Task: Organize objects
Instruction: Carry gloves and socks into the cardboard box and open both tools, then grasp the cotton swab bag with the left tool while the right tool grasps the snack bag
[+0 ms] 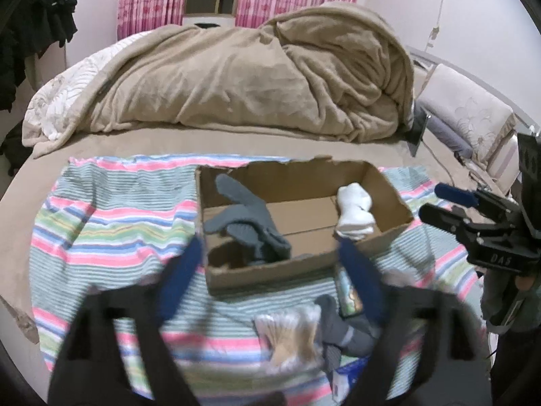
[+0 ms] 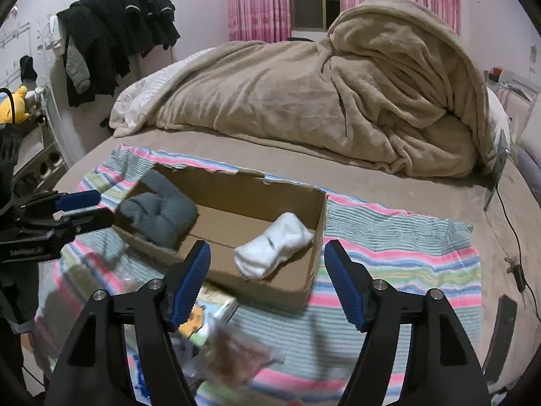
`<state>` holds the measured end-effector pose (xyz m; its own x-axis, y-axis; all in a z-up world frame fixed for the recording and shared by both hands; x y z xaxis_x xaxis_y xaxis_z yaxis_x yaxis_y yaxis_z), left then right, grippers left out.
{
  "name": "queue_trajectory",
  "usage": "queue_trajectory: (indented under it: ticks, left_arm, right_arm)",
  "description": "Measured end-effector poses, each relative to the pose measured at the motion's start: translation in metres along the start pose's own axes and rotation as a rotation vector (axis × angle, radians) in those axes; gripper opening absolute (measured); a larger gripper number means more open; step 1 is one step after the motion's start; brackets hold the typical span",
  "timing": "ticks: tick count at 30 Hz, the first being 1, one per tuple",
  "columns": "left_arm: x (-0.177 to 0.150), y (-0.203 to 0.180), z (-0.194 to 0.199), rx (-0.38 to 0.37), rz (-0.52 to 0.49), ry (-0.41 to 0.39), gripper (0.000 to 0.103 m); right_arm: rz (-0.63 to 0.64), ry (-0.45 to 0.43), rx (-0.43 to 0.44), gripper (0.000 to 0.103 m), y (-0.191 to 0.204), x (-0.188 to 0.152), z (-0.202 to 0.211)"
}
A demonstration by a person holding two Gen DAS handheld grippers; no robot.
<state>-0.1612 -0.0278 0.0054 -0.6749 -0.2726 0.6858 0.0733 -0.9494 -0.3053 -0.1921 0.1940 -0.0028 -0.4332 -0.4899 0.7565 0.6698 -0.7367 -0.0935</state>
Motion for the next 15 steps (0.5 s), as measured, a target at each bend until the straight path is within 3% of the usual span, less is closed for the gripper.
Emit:
queue_trajectory:
  ticks: [8,15]
  left_arm:
    - [-0.020,0.001,0.032,-0.011,0.019,-0.023,0.093]
    - [-0.042,0.001,0.031,-0.016,0.023,0.003,0.093]
  right_arm:
    - [-0.015,-0.008,0.016,0.073,0.018,-0.012,0.023]
    - [-0.033,-0.002,0.026,0.073,0.030,-0.028,0.032]
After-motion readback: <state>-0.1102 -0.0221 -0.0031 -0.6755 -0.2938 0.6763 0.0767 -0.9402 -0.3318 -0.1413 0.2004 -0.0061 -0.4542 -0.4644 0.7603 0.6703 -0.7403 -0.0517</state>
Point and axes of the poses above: each gripper's, at about its wrist camera, not at the fingertips, and z roughly against the way its jaws point, y to its left, x to its top, the point moved 4 cm from there along -z, roughly the way its jaws point, and after that the axes turned 11 degrees about z, right-handed, at the moved point
